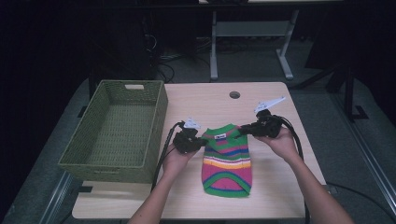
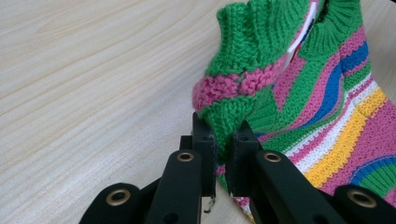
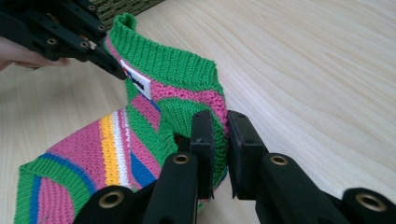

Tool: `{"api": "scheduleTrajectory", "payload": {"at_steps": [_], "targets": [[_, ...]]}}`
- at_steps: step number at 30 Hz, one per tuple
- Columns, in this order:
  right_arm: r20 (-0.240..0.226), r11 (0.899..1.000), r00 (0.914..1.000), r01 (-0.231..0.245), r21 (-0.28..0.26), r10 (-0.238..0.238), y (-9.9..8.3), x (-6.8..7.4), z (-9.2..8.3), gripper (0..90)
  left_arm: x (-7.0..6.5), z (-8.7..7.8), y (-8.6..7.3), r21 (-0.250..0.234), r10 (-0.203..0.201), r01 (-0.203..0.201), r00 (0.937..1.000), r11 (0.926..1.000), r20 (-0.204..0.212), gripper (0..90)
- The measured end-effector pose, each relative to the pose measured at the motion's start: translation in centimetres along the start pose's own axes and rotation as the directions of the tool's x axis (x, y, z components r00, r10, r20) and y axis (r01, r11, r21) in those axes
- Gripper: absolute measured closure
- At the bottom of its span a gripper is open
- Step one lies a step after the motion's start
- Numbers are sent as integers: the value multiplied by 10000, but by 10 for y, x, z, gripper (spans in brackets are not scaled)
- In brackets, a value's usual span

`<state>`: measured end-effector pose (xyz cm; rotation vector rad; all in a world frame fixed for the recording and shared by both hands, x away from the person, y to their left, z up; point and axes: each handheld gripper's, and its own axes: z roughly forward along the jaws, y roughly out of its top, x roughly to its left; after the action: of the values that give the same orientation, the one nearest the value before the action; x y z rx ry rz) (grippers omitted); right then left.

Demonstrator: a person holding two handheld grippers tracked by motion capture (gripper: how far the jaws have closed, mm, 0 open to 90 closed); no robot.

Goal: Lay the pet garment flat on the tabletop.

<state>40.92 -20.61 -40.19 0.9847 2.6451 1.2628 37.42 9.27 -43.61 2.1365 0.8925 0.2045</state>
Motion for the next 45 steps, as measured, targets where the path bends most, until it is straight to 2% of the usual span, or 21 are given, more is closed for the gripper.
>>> {"api": "scheduleTrajectory", "payload": {"at_steps": [6, 16, 20, 24, 26, 29, 34, 37, 41, 45], "targets": [[199, 9998, 9997, -175, 127, 173, -1, -8, 5, 808, -1, 2, 1, -37, -322, 322, 9995, 9995, -6, 840], [431, 9982, 9975, -574, 179, 566, -5, -17, 9, 791, 2, 1, 1, 25, -328, 329, 9992, 9995, -228, 797], [590, 9971, 9955, -752, 99, 745, -6, -20, 10, 730, 3, 1, 1, 23, -364, 365, 9987, 9993, -362, 756], [806, 9952, 9921, -974, 57, 966, -6, -22, 8, 606, 2, 0, 1, 29, -366, 367, 9988, 9993, -332, 715], [771, 9941, 9912, -1081, 46, 1074, -8, -23, 6, 568, 0, -1, 1, 75, -249, 250, 9994, 9997, -250, 701], [689, 9946, 9923, -1038, 69, 1031, -11, -20, 3, 563, -5, -1, 1, 100, -26, 28, 9999, 9999, -142, 686], [492, 9964, 9957, -800, 297, 785, -21, -10, -1, 571, -14, -2, 0, 147, 294, -296, 9995, 9995, 143, 674], [210, 9965, 9971, -737, 383, 730, -27, -4, -2, 611, -20, -1, -2, 276, 509, -515, 9985, 9983, 221, 676], [-144, 9966, 9986, -489, 665, 499, -34, 6, -1, 690, -24, 1, -7, 587, 788, -814, 9959, 9950, 452, 736], [-357, 9940, 9993, -41, 1097, 81, -40, 18, 3, 777, -29, 4, -9, 916, 1040, -1090, 9929, 9898, 577, 806]]}}
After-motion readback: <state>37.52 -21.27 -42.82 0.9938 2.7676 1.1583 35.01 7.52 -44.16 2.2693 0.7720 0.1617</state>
